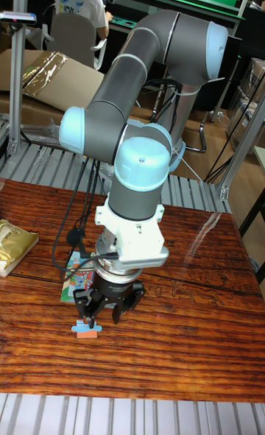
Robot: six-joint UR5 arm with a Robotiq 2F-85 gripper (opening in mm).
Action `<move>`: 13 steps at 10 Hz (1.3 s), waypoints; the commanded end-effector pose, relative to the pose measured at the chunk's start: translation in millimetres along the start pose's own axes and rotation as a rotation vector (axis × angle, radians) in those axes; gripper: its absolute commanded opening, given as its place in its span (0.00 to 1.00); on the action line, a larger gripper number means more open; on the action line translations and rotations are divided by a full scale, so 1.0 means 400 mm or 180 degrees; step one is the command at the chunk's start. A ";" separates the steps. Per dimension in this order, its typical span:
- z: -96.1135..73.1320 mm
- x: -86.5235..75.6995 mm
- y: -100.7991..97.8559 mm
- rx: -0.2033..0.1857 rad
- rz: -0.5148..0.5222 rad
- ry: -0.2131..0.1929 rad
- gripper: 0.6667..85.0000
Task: Assemble one piece of a puzzle
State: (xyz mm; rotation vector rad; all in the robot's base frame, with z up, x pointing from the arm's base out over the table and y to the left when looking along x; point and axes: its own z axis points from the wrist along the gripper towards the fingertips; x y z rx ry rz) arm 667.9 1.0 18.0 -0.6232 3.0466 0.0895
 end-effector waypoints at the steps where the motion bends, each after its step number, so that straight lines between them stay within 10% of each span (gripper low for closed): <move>1: -0.003 -0.007 0.044 -0.0223 -0.1012 -0.0100 0.58; 8: -0.002 -0.034 -0.030 0.0201 -0.2584 -0.0164 0.57; 13: 0.008 -0.036 -0.017 0.0174 -0.3214 -0.0270 0.57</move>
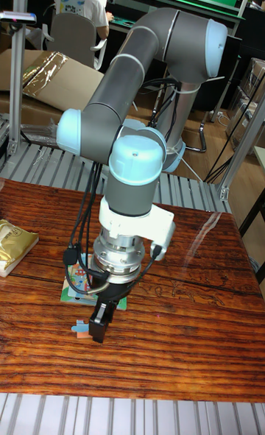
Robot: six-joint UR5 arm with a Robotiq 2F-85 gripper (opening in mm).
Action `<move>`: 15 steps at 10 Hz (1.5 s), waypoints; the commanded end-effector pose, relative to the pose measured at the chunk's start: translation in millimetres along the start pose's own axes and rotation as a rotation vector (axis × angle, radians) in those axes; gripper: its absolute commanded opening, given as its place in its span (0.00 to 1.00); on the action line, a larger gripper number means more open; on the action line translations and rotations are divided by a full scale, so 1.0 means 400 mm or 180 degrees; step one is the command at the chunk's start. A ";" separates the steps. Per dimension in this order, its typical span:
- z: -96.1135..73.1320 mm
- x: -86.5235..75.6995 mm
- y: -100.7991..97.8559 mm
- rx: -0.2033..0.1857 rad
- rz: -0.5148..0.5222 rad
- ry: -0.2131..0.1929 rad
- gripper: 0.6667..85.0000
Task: Assemble one piece of a puzzle
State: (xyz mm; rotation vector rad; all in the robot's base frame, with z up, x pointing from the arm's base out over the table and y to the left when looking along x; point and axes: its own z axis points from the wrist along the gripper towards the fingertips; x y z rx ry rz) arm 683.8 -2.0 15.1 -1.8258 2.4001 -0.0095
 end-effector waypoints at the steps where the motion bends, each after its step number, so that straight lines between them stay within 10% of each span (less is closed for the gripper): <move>1: -0.001 -0.012 0.011 -0.0046 -0.0449 -0.0099 0.57; 7: 0.005 0.028 0.037 -0.0234 -0.0995 0.0086 0.64; 15: 0.001 0.035 0.033 -0.0149 -0.1191 0.0068 0.69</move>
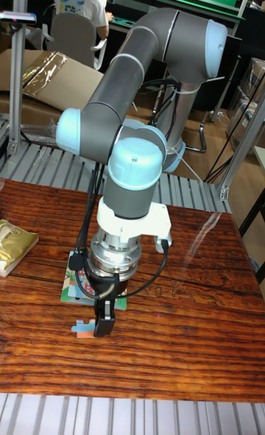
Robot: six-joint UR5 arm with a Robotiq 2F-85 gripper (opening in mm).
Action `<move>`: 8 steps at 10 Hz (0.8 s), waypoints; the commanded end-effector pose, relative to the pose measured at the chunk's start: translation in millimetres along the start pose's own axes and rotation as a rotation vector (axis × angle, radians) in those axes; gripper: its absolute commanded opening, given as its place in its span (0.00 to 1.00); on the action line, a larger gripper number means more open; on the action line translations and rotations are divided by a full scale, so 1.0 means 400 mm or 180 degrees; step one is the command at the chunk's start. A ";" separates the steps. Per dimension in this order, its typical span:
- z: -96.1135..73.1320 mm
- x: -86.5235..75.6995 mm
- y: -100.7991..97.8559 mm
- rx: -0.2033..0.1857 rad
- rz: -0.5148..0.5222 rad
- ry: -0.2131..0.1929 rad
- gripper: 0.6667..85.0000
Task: Assemble one piece of a puzzle
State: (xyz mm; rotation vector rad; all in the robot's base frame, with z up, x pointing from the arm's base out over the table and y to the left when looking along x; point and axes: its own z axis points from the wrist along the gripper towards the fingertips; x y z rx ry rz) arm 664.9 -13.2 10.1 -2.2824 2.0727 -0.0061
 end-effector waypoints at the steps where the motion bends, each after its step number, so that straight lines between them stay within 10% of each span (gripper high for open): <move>1: -0.006 -0.006 -0.007 0.0054 -0.0017 -0.0052 0.69; 8: 0.007 0.010 -0.031 0.0181 -0.0146 0.0010 0.69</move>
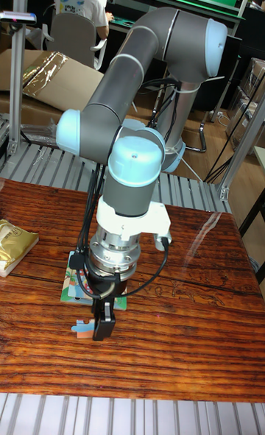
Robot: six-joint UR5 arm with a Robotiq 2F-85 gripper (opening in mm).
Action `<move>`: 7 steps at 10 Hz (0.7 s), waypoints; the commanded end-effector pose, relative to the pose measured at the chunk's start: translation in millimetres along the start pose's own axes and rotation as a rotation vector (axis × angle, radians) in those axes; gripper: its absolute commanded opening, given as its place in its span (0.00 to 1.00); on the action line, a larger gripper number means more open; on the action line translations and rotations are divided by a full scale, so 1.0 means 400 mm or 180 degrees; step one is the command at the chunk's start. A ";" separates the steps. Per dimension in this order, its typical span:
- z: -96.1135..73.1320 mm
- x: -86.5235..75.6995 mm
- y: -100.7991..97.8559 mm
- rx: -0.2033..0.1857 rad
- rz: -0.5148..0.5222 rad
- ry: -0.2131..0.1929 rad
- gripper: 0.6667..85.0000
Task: Assemble one piece of a puzzle
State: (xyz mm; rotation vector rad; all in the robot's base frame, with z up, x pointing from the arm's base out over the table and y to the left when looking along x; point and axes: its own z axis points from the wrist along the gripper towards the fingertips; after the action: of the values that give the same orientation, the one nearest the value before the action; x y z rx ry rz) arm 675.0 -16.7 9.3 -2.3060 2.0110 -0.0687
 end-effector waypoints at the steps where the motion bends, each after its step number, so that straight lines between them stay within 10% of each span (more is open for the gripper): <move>1: 0.009 0.000 -0.005 0.0039 -0.0023 -0.0040 0.69; 7: 0.034 0.005 0.001 0.0061 -0.0084 -0.0055 0.69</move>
State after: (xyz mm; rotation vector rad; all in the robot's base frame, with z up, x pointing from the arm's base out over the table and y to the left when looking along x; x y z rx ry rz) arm 675.5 -19.2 -1.6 -2.3240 1.9726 -0.0785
